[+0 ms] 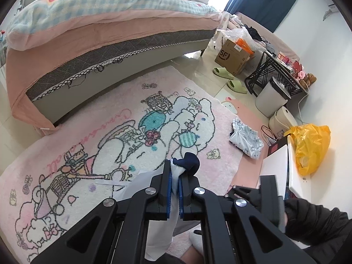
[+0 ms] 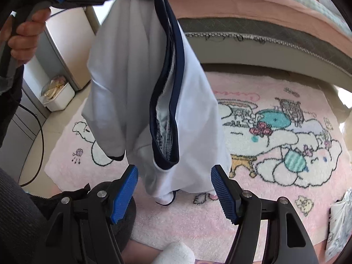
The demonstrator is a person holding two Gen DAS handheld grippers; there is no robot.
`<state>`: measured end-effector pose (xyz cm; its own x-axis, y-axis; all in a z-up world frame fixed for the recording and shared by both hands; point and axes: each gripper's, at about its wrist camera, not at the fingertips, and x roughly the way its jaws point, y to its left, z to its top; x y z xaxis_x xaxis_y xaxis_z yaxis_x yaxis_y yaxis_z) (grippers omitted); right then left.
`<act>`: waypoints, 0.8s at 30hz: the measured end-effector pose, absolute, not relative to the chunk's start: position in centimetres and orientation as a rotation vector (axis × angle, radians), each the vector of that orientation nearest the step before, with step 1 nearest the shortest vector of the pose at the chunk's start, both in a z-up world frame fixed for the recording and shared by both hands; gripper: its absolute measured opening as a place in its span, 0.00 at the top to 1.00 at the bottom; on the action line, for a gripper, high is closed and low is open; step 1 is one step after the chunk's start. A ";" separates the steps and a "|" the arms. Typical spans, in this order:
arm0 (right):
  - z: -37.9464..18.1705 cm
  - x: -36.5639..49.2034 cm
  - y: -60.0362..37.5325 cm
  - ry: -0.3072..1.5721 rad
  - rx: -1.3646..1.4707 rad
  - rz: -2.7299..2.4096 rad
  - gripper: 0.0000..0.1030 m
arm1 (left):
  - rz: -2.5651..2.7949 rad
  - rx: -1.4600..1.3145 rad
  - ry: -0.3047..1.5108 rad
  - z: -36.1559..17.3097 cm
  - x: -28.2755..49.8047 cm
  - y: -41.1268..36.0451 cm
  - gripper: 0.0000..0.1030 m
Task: Fold clothes
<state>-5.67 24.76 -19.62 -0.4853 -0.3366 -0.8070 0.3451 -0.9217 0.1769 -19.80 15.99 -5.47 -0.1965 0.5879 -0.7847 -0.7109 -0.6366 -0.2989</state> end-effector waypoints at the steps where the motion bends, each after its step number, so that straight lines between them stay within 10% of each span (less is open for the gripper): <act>1: -19.9 -5.8 24.9 -0.008 1.317 -2.420 0.34 | 1.928 -1.184 0.160 -5.4 -19.8 16.1 0.97; 9: -21.1 -6.4 24.7 -0.161 1.278 -2.459 0.34 | 1.913 -1.196 0.141 -5.7 -19.9 16.3 0.97; 15: -21.9 -7.4 24.3 -0.146 1.323 -2.449 0.89 | 1.916 -1.202 0.160 -5.8 -19.6 16.1 0.97; 24: -19.5 -6.8 23.8 0.085 1.281 -2.475 0.97 | 1.973 -1.185 0.260 -5.5 -18.8 14.2 0.96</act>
<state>-6.81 23.81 -19.54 -0.5290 -0.2798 -0.8011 0.3343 -0.9365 0.1063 -18.82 14.25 -5.54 -0.2389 0.5295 -0.8139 -0.7223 -0.6571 -0.2155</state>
